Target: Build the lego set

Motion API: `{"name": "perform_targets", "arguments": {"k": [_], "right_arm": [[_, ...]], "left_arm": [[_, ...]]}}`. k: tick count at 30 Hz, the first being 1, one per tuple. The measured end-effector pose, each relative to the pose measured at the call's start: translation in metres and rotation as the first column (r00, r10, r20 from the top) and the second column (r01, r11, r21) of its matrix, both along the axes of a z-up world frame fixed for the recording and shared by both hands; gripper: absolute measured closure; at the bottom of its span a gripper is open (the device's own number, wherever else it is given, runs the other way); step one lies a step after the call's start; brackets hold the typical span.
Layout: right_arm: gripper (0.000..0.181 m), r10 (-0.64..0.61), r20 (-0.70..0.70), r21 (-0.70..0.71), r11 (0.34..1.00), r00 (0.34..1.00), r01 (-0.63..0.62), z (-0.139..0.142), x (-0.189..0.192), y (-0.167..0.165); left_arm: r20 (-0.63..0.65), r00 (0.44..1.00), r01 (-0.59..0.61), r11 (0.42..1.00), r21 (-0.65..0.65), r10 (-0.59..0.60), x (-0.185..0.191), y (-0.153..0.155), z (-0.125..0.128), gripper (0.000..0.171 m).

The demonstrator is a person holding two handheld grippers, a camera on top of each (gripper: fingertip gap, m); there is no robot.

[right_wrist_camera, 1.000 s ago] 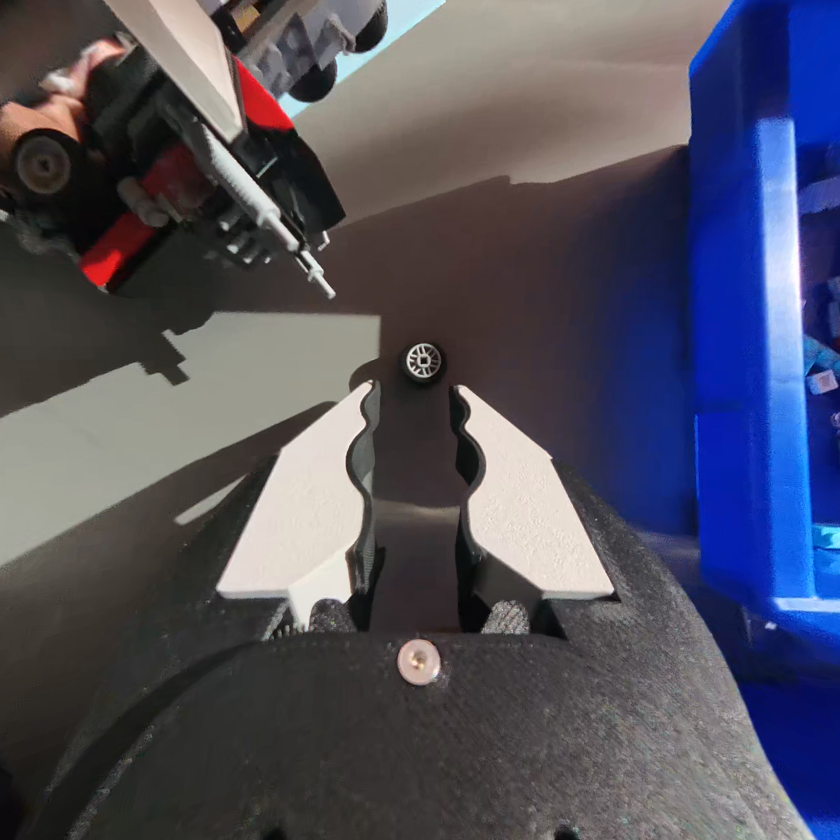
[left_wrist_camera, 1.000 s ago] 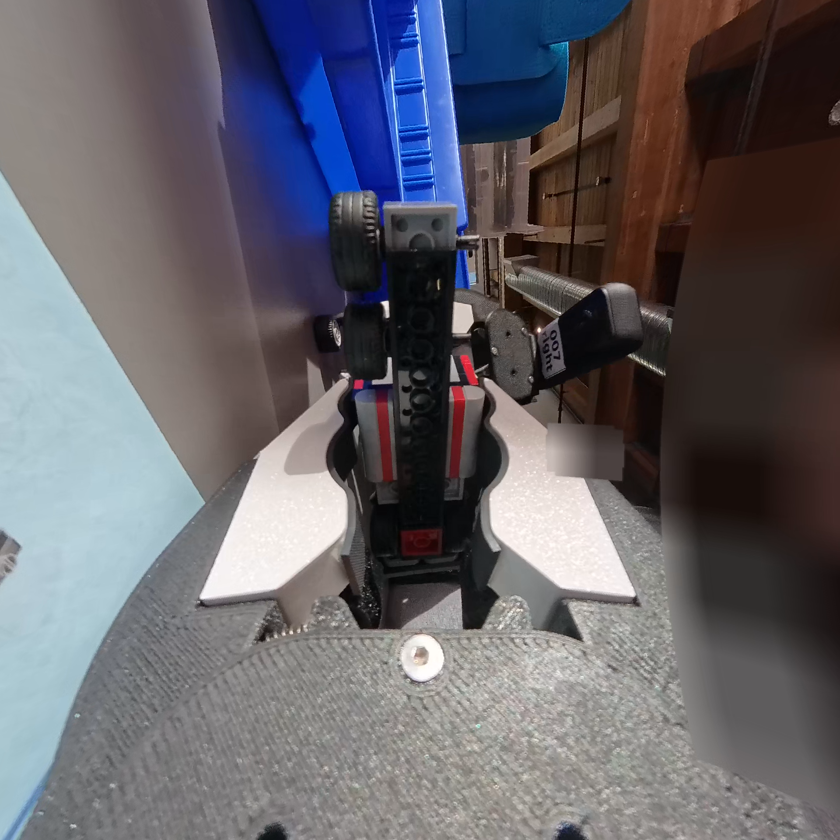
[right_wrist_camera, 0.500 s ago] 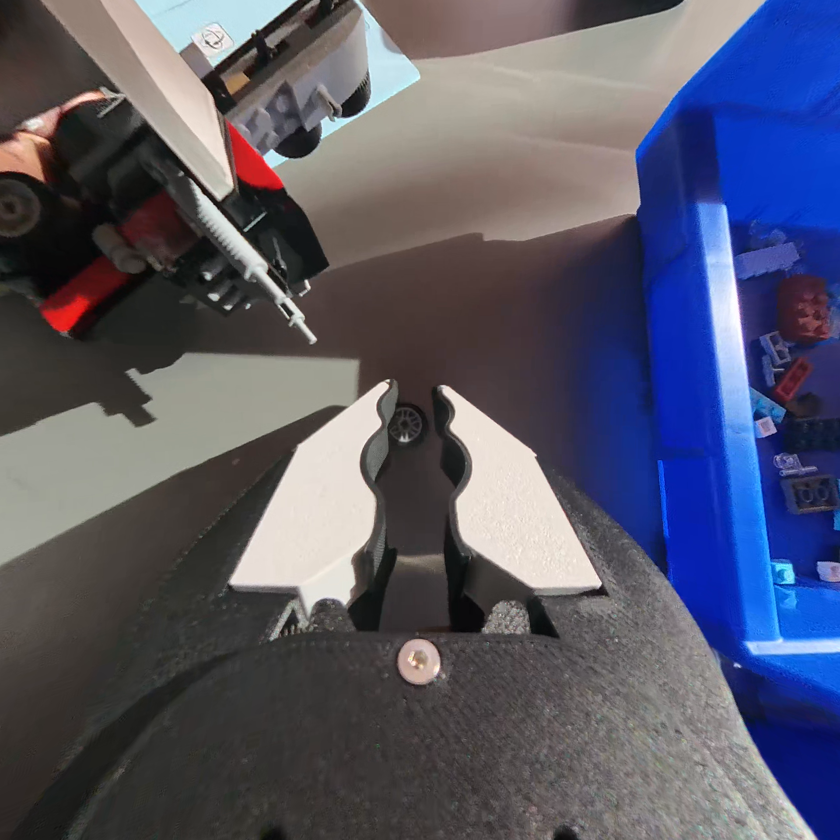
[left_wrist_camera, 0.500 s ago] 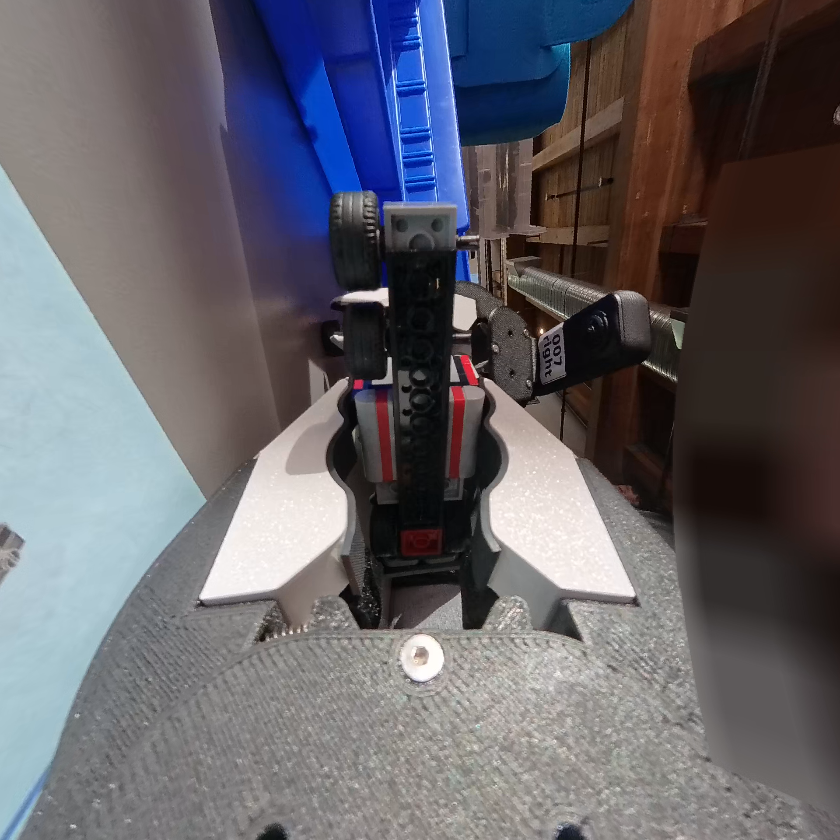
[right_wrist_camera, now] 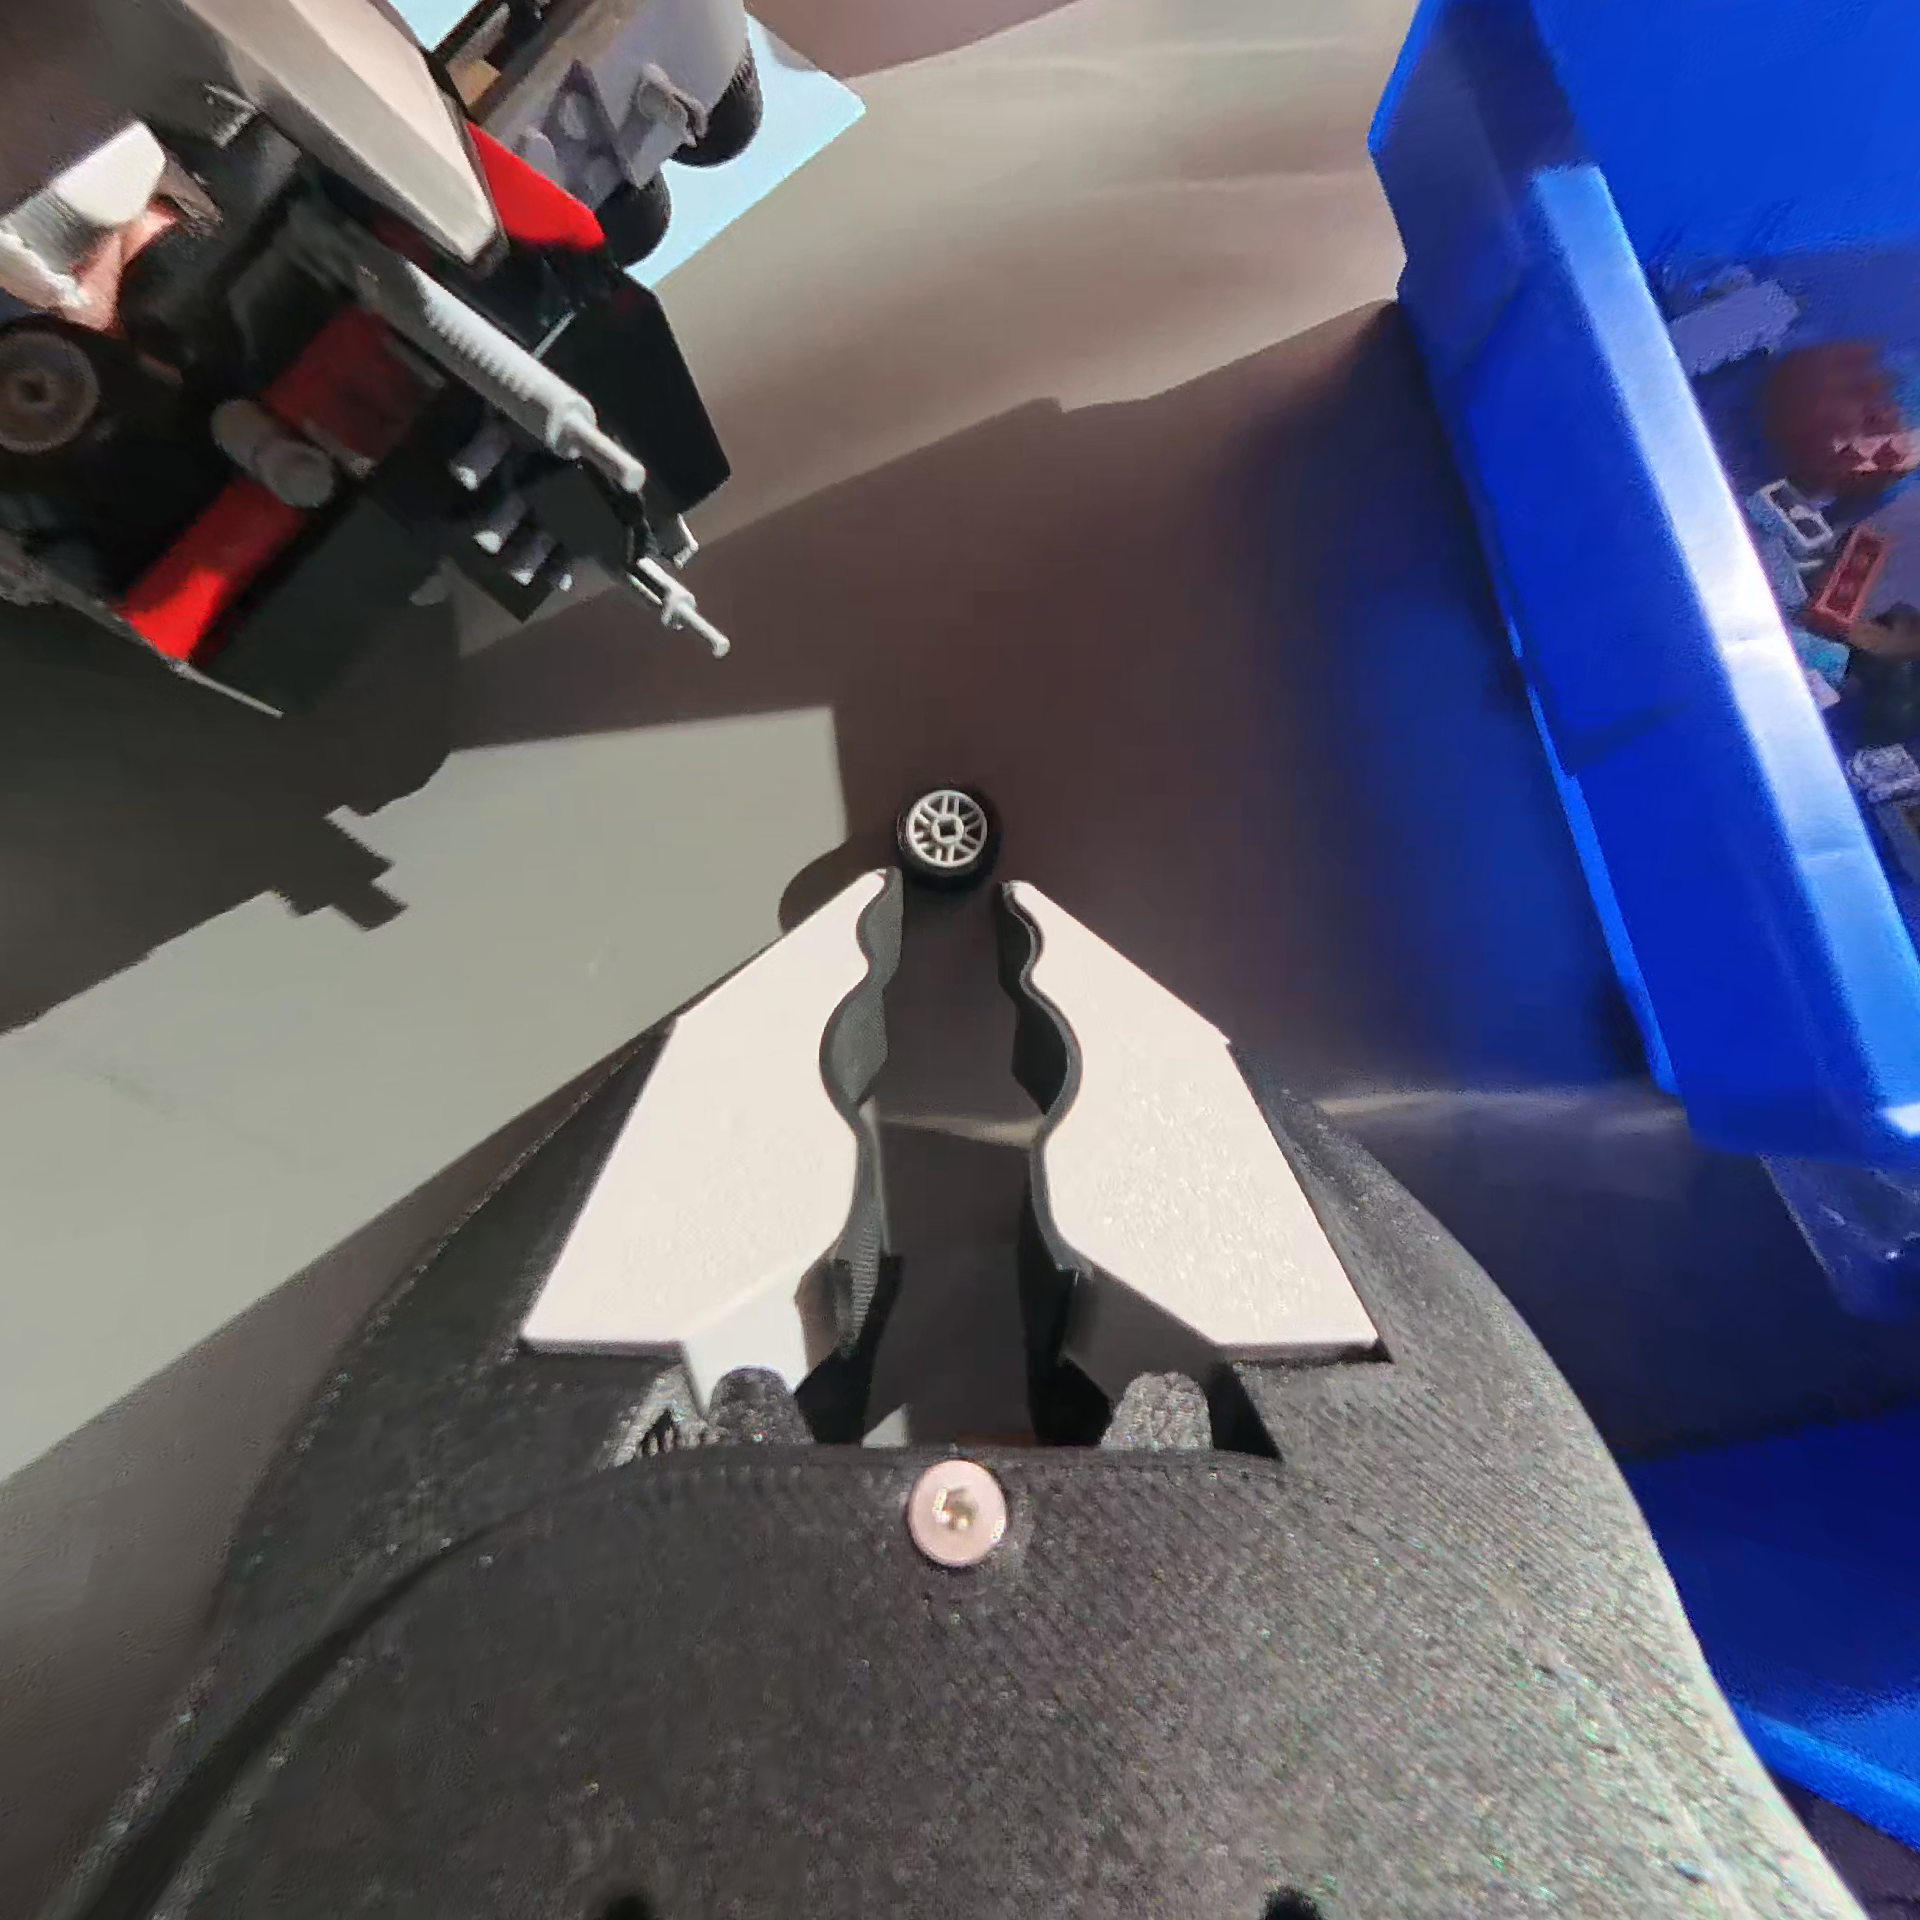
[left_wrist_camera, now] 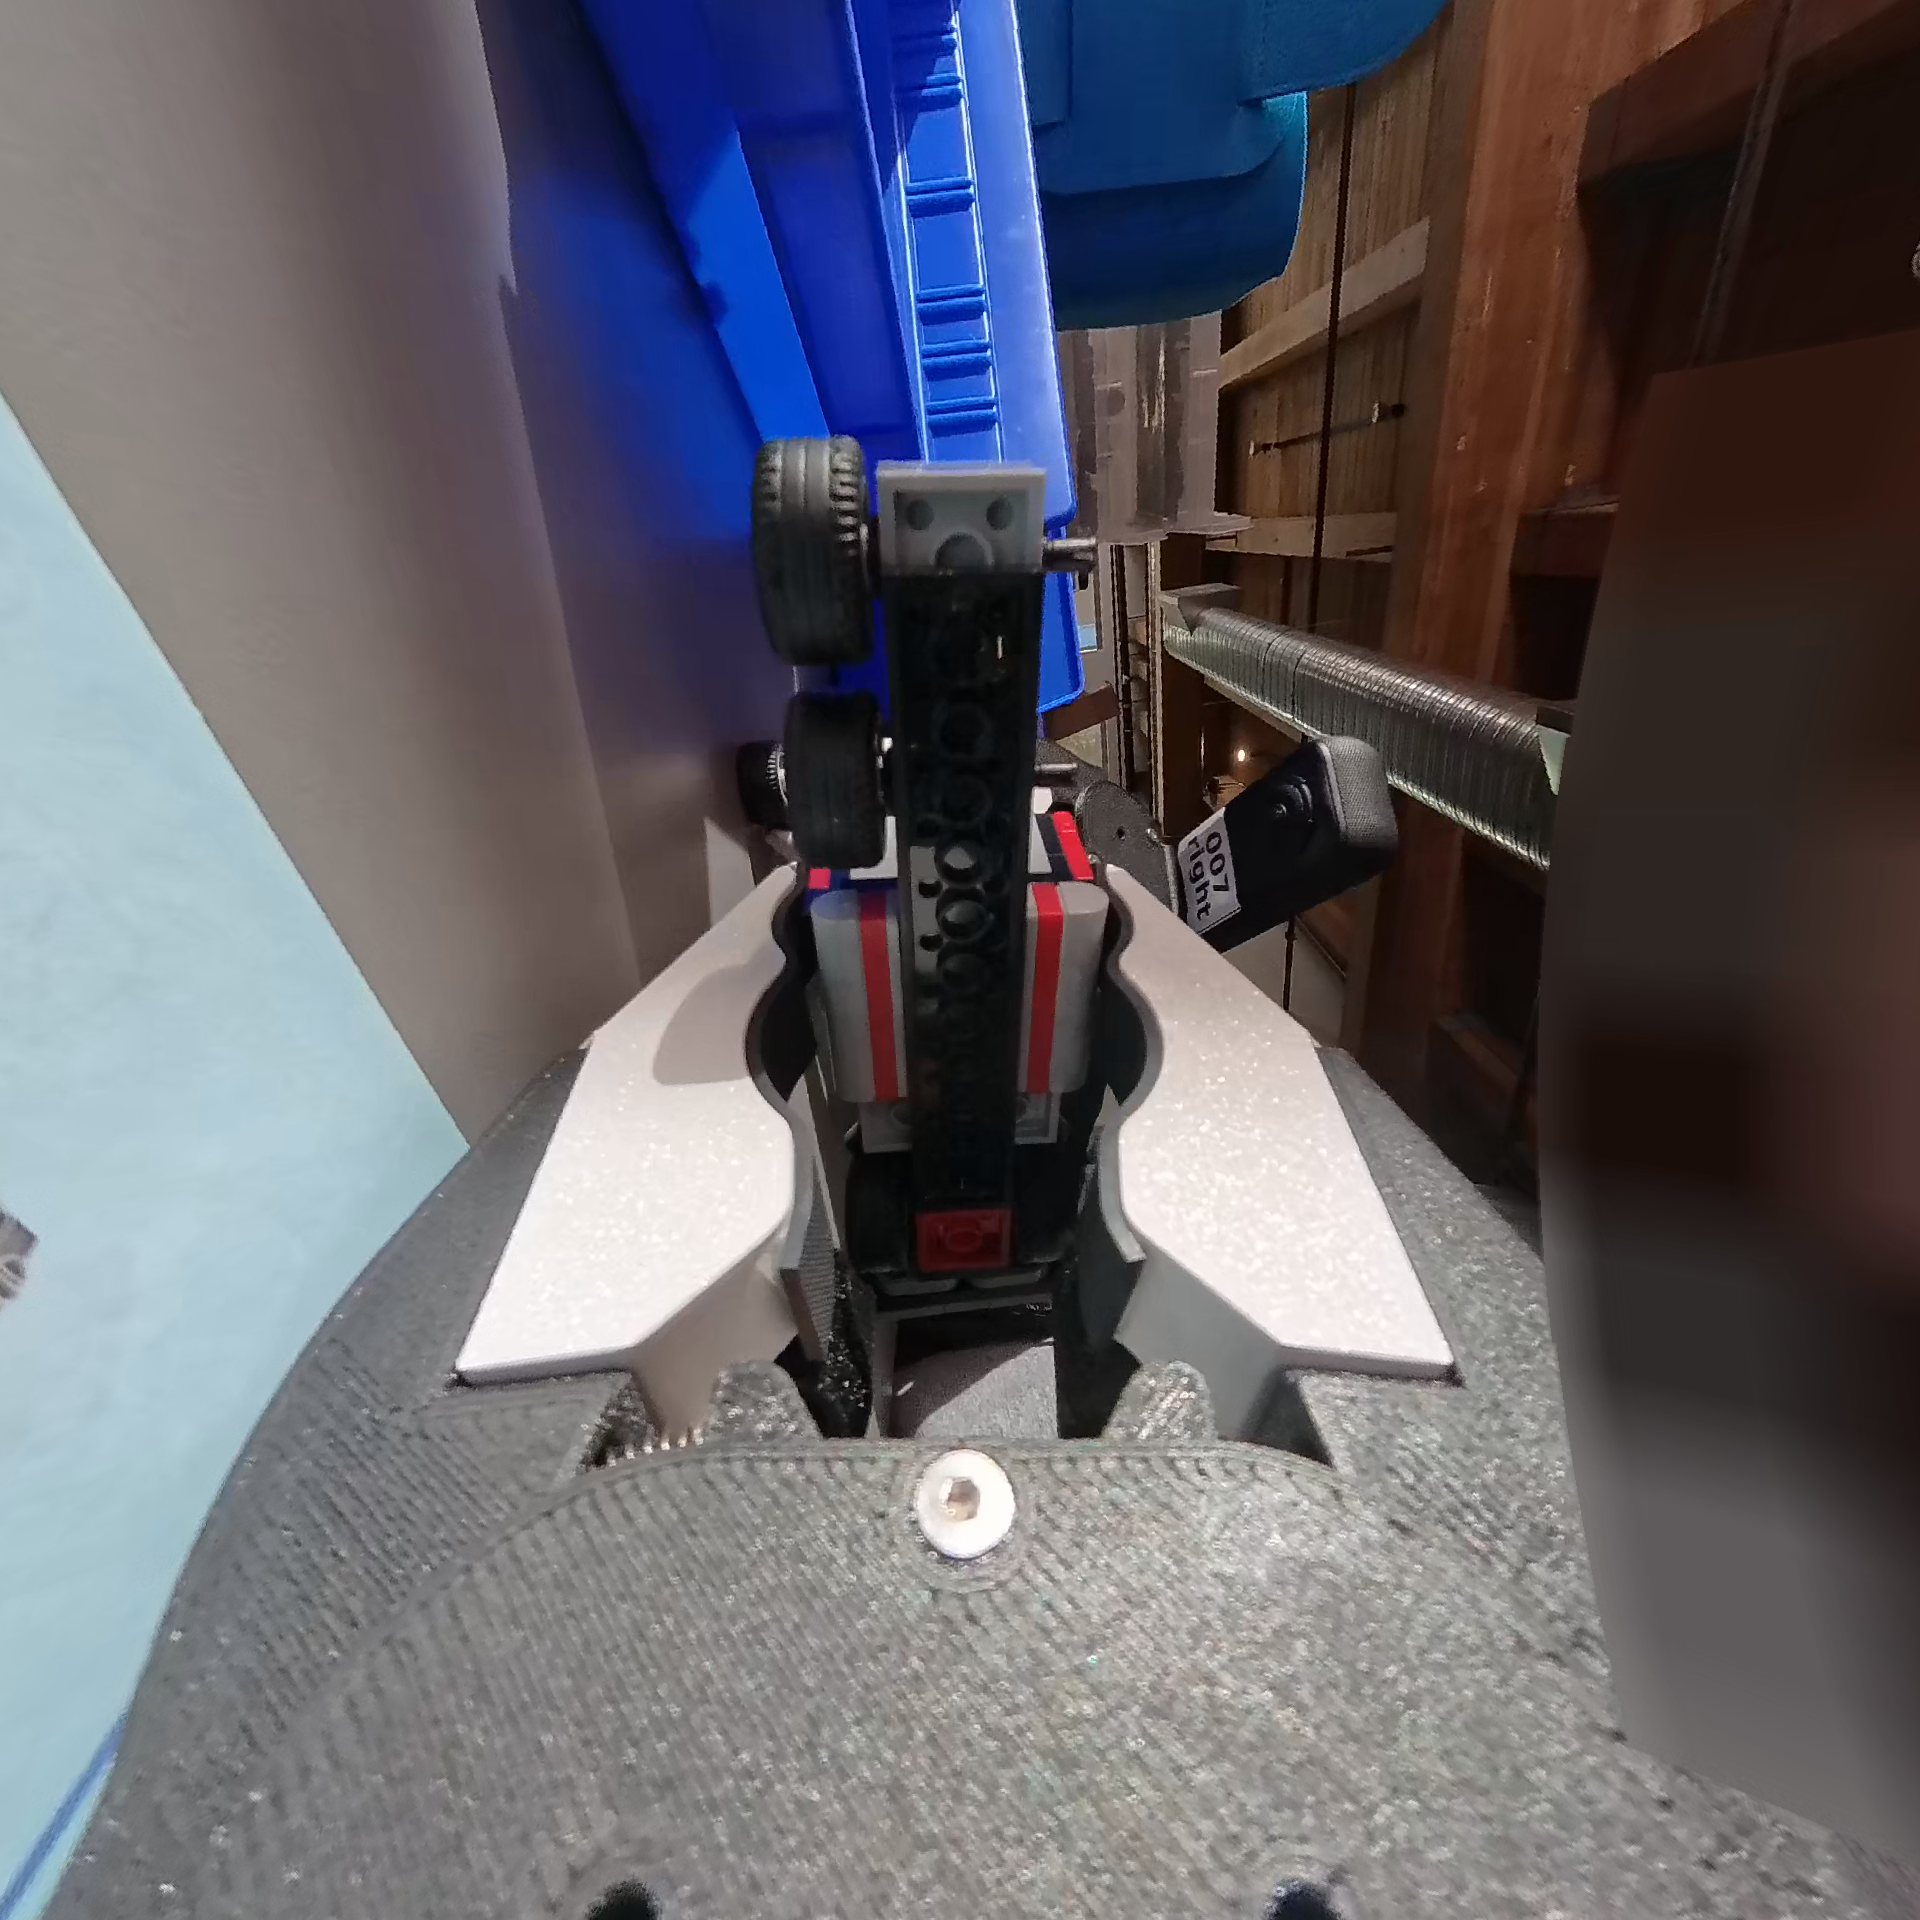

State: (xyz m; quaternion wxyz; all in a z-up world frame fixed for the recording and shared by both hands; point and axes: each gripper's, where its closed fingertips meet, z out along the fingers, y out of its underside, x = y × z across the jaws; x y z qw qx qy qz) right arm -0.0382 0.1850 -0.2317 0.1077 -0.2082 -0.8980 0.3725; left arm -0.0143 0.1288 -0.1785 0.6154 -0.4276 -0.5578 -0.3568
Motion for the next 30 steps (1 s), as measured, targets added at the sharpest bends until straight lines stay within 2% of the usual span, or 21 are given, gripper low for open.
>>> {"name": "perform_targets", "arguments": {"k": [5,15,25,30], "right_arm": [[0.167,0.045,-0.034,0.002,0.999,0.998,-0.045,0.005,-0.005,-0.014],[0.166,0.108,-0.078,-0.019,0.994,0.991,-0.109,0.017,-0.021,-0.042],[0.158,0.15,-0.117,0.004,0.989,0.982,-0.151,0.011,-0.024,-0.058],[0.156,0.144,-0.083,-0.006,0.989,0.986,-0.145,0.009,-0.028,-0.06]], "left_arm": [[0.001,1.0,-0.004,1.0,0.005,0.004,0.0,-0.001,0.0,0.119],[0.009,1.0,-0.013,1.0,0.014,0.013,-0.001,-0.003,0.001,0.119],[0.016,1.0,-0.008,1.0,0.016,0.008,0.002,-0.003,0.001,0.119],[0.018,1.0,-0.001,1.0,0.015,0.0,0.004,-0.003,0.001,0.119]]}}
